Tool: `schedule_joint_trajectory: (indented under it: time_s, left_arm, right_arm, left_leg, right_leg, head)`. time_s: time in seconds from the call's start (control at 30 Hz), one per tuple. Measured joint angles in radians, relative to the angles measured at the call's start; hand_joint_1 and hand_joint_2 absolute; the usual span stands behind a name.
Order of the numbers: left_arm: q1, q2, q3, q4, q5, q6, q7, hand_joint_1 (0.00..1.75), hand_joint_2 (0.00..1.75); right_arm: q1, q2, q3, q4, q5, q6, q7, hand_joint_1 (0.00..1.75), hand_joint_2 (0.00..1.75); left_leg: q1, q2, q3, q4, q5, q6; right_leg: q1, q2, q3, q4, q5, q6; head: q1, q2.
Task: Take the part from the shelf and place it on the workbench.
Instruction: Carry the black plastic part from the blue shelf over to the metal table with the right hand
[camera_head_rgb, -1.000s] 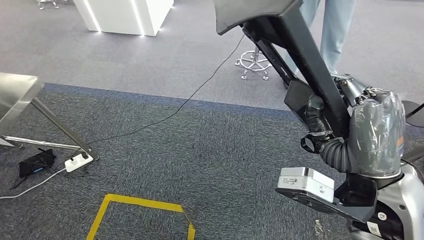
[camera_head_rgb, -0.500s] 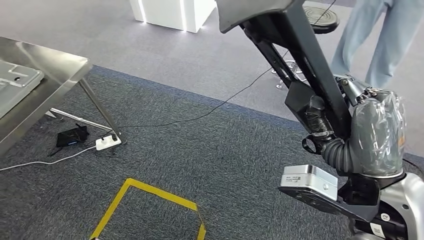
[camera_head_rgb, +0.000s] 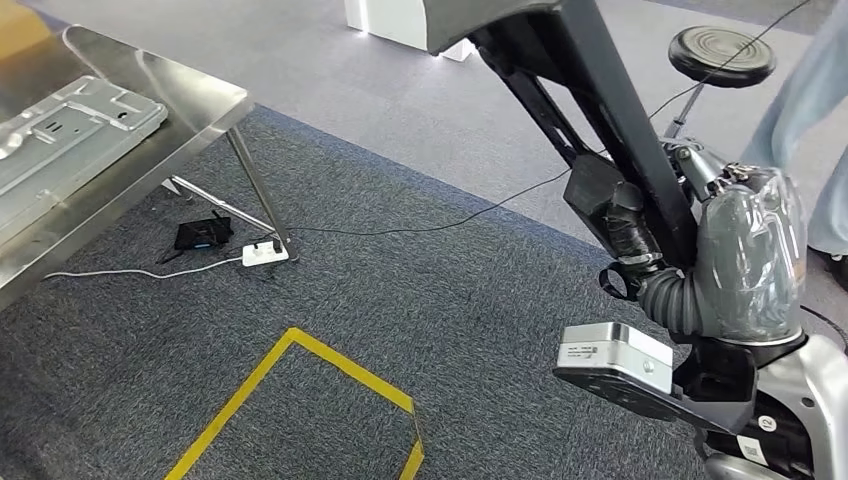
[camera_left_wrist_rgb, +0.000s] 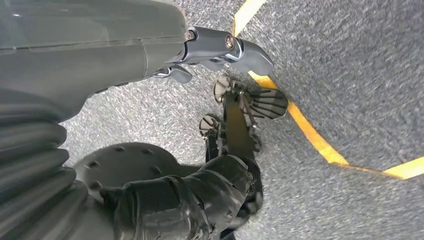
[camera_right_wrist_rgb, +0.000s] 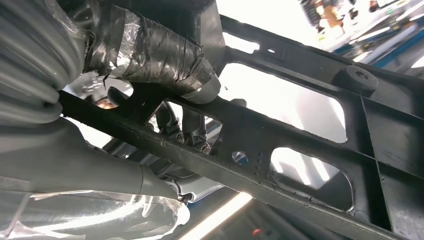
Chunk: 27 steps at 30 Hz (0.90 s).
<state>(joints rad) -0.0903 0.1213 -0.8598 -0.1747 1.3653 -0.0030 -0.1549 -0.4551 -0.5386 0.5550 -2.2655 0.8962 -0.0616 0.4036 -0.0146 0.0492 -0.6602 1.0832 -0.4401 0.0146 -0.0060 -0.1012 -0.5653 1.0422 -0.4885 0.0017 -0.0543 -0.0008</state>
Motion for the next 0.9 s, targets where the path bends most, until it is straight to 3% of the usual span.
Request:
schedule_joint_trajectory:
  time_s: [0.07, 0.13, 0.2, 0.27, 0.33, 0.37, 0.43, 0.5, 0.57, 0.63, 0.67, 0.7, 0.77, 0.83, 0.87, 0.9]
  left_arm:
    - [-0.001, 0.001, 0.000, 0.000, 0.000, 0.004, 0.001, 0.00, 1.75]
    - [0.002, 0.001, 0.000, 0.000, 0.000, 0.008, 0.004, 0.00, 1.75]
    - [0.003, 0.001, 0.000, 0.000, 0.000, 0.010, 0.005, 0.00, 1.75]
    - [0.000, 0.001, 0.000, 0.000, 0.001, 0.011, 0.006, 0.00, 1.75]
    - [-0.003, 0.001, 0.001, 0.000, 0.001, 0.012, 0.006, 0.00, 1.75]
    - [-0.003, 0.001, 0.001, 0.000, 0.001, 0.013, 0.006, 0.00, 1.75]
    - [-0.002, 0.001, 0.001, 0.000, 0.002, 0.014, 0.006, 0.00, 1.75]
    - [-0.003, 0.001, 0.001, 0.000, 0.002, 0.014, 0.006, 0.00, 1.75]
    - [-0.003, 0.001, 0.001, 0.000, 0.002, 0.015, 0.007, 0.00, 1.75]
    - [0.001, 0.002, 0.001, 0.000, 0.002, 0.016, 0.007, 0.00, 1.75]
    - [0.003, 0.002, 0.002, 0.000, 0.002, 0.017, 0.006, 0.00, 1.75]
    - [0.004, 0.002, 0.002, 0.000, 0.002, 0.018, 0.005, 0.00, 1.75]
    - [0.000, 0.002, 0.002, 0.000, 0.002, 0.020, 0.002, 0.00, 1.75]
    - [-0.002, 0.001, 0.003, 0.000, 0.003, 0.022, 0.000, 0.00, 1.75]
    - [0.000, 0.001, 0.003, 0.000, 0.003, 0.022, -0.001, 0.00, 1.75]
    - [0.001, 0.001, 0.003, 0.000, 0.003, 0.022, -0.002, 0.00, 1.75]
  right_arm:
    - [-0.002, 0.000, 0.000, 0.000, -0.003, 0.000, 0.000, 1.75, 1.75]
    - [-0.004, 0.000, 0.000, 0.000, -0.005, 0.000, 0.000, 1.75, 1.75]
    - [-0.007, -0.001, 0.000, 0.000, -0.006, 0.000, 0.000, 1.75, 1.75]
    - [-0.007, -0.001, 0.000, 0.000, -0.006, 0.000, 0.000, 1.75, 1.75]
    - [-0.006, -0.002, 0.000, 0.000, -0.007, 0.000, 0.000, 1.75, 1.75]
    - [-0.006, -0.002, 0.000, 0.000, -0.007, 0.000, 0.000, 1.75, 1.75]
    - [-0.006, -0.002, 0.000, 0.001, -0.007, 0.001, 0.000, 1.75, 1.75]
    - [-0.007, -0.002, 0.000, 0.001, -0.007, 0.000, 0.000, 1.75, 1.75]
    - [-0.007, -0.002, -0.001, 0.000, -0.008, 0.000, 0.001, 1.75, 1.75]
    - [-0.009, -0.002, -0.001, 0.000, -0.008, 0.001, 0.001, 1.75, 1.75]
    - [-0.010, -0.002, -0.001, 0.000, -0.009, 0.001, 0.001, 1.75, 1.75]
    - [-0.012, -0.002, -0.001, 0.000, -0.010, 0.002, 0.001, 1.75, 1.75]
    - [-0.013, -0.002, -0.001, 0.000, -0.012, 0.003, 0.001, 1.75, 1.75]
    - [-0.013, -0.002, -0.001, 0.000, -0.014, 0.004, 0.000, 1.75, 1.75]
    - [-0.013, -0.002, -0.001, 0.000, -0.014, 0.005, 0.000, 1.75, 1.75]
    - [-0.013, -0.002, -0.001, 0.000, -0.015, 0.006, 0.001, 1.75, 1.75]
  left_leg:
    - [-0.012, 0.009, 0.017, -0.037, 0.000, 0.011]
    - [-0.009, -0.016, 0.024, -0.048, 0.004, 0.020]
    - [-0.001, -0.037, 0.036, -0.063, 0.010, 0.031]
    - [0.004, -0.058, 0.041, -0.068, 0.013, 0.038]
    - [0.005, -0.085, 0.041, -0.066, 0.012, 0.041]
    - [0.006, -0.101, 0.041, -0.064, 0.011, 0.041]
    - [0.010, -0.132, 0.041, -0.055, 0.007, 0.036]
    - [0.012, -0.162, 0.034, -0.040, 0.000, 0.025]
    - [0.016, -0.190, 0.020, -0.033, 0.000, 0.012]
    - [0.020, -0.210, 0.011, -0.036, 0.006, -0.001]
    - [0.018, -0.194, 0.006, -0.030, 0.003, -0.007]
    - [0.016, -0.163, -0.006, -0.008, -0.009, -0.012]
    - [0.015, -0.087, -0.059, 0.094, -0.056, -0.021]
    - [0.019, -0.061, -0.122, 0.204, -0.091, -0.025]
    - [0.020, -0.058, -0.133, 0.220, -0.086, -0.025]
    - [0.021, -0.054, -0.124, 0.200, -0.066, -0.024]
  right_leg:
    - [0.003, -0.020, 0.004, -0.002, -0.004, 0.008]
    - [0.002, -0.028, 0.011, -0.003, -0.010, 0.019]
    - [-0.001, 0.019, -0.001, 0.034, -0.036, 0.028]
    - [-0.004, 0.081, -0.057, 0.145, -0.088, 0.032]
    - [-0.006, 0.098, -0.120, 0.252, -0.117, 0.036]
    - [-0.007, 0.100, -0.133, 0.265, -0.107, 0.037]
    - [-0.013, 0.114, -0.099, 0.172, -0.035, 0.041]
    - [-0.024, 0.170, -0.048, 0.055, 0.012, 0.044]
    - [-0.025, 0.202, -0.030, 0.013, 0.012, 0.040]
    - [-0.023, 0.177, -0.025, 0.005, 0.016, 0.028]
    - [-0.025, 0.162, -0.019, -0.001, 0.017, 0.021]
    - [-0.026, 0.146, -0.013, -0.008, 0.019, 0.014]
    - [-0.021, 0.113, -0.002, -0.016, 0.016, 0.004]
    - [-0.015, 0.080, 0.003, -0.016, 0.009, 0.000]
    - [-0.013, 0.066, 0.006, -0.015, 0.004, 0.000]
    - [-0.012, 0.051, 0.011, -0.015, -0.002, 0.001]
  head:
    - [0.000, 0.000]
    - [0.000, 0.000]
    - [0.003, 0.000]
    - [0.008, 0.000]
    - [0.011, 0.000]
    - [0.011, 0.000]
    - [0.011, 0.000]
    - [0.012, 0.000]
    - [0.012, 0.000]
    - [0.012, 0.000]
    - [0.010, 0.000]
    - [0.006, 0.000]
    - [-0.002, 0.000]
    - [-0.003, 0.000]
    - [-0.003, 0.000]
    - [-0.004, 0.000]
